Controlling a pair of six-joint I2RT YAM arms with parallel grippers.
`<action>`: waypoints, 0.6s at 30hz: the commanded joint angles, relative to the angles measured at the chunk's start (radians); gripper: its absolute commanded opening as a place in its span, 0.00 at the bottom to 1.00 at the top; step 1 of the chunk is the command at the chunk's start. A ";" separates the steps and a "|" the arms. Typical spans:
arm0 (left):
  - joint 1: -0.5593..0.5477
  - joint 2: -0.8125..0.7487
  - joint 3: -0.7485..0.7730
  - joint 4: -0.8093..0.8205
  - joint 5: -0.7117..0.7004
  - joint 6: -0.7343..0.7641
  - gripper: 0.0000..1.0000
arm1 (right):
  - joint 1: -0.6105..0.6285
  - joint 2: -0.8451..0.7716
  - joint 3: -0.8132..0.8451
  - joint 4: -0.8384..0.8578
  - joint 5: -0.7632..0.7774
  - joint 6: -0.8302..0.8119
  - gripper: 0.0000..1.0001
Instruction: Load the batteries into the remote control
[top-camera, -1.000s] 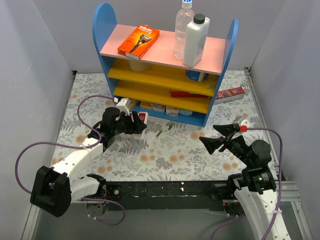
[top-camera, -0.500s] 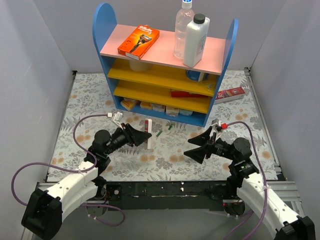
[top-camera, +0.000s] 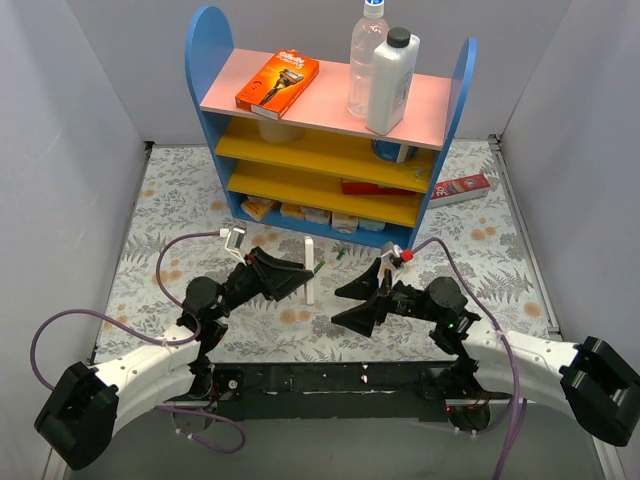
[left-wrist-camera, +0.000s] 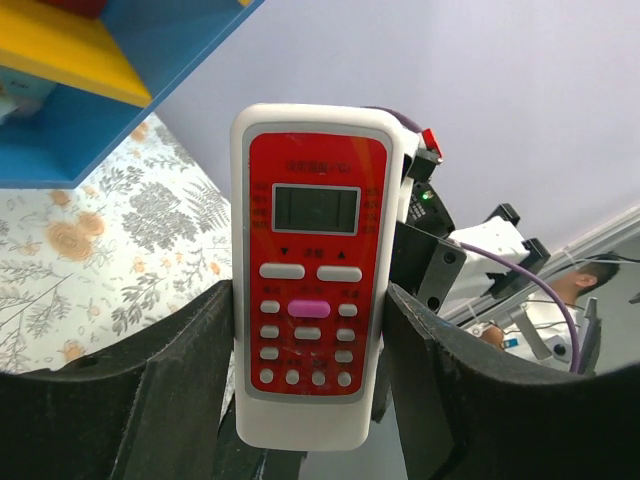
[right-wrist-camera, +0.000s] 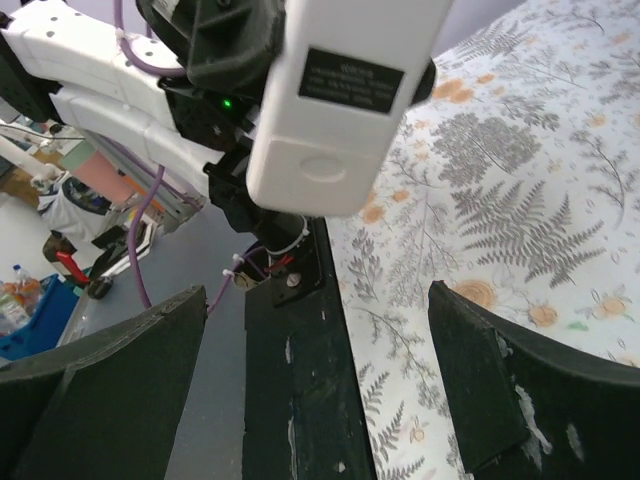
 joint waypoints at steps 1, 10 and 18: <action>-0.022 -0.001 -0.027 0.121 -0.038 -0.031 0.12 | 0.076 0.088 0.102 0.206 0.067 -0.008 0.98; -0.068 -0.020 -0.032 0.138 -0.058 -0.031 0.12 | 0.145 0.191 0.188 0.242 0.084 -0.020 0.98; -0.110 -0.024 -0.031 0.144 -0.090 -0.010 0.12 | 0.154 0.229 0.228 0.234 0.076 -0.021 0.95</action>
